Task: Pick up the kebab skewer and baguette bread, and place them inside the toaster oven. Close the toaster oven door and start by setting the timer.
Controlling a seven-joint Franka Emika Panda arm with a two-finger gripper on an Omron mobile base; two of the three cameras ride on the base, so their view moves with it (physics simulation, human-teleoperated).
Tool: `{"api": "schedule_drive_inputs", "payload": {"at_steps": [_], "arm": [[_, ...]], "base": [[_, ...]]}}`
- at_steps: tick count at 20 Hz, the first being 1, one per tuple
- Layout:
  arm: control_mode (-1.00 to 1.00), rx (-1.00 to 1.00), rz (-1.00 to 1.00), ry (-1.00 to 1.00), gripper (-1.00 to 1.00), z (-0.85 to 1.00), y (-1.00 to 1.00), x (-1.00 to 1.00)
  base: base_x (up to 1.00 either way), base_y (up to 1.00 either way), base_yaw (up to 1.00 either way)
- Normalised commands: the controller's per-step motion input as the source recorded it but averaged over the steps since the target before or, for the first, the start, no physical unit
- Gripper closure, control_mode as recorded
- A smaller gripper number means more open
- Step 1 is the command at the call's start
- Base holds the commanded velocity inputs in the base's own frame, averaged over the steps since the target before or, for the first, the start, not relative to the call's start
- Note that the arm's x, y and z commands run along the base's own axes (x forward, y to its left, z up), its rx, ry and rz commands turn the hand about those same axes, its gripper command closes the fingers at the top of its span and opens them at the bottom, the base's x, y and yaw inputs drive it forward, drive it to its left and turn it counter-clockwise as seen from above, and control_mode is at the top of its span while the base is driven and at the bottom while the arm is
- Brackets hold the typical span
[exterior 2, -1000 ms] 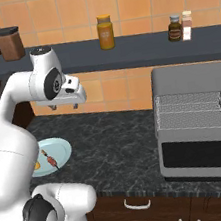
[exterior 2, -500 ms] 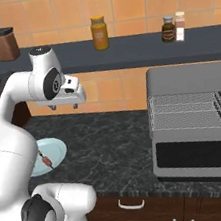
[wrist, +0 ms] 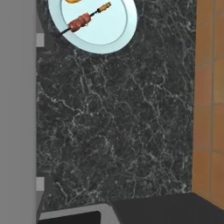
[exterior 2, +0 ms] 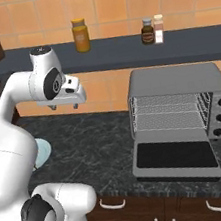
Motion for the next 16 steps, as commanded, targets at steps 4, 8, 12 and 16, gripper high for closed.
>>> {"api": "schedule_drive_inputs", "payload": {"at_steps": [4,8,12,16], "arm": [[1.00,0.00,0.00,0.00,-1.00,0.00,0.00,0.00],[1.00,0.00,0.00,0.00,-1.00,0.00,0.00,0.00],[1.00,0.00,0.00,0.00,-1.00,0.00,0.00,0.00],[1.00,0.00,0.00,0.00,-1.00,0.00,0.00,0.00]], "base": [[0.00,-0.36,0.00],[0.00,-0.23,0.00],[0.00,-0.30,0.00],[0.00,-0.38,0.00]]}}
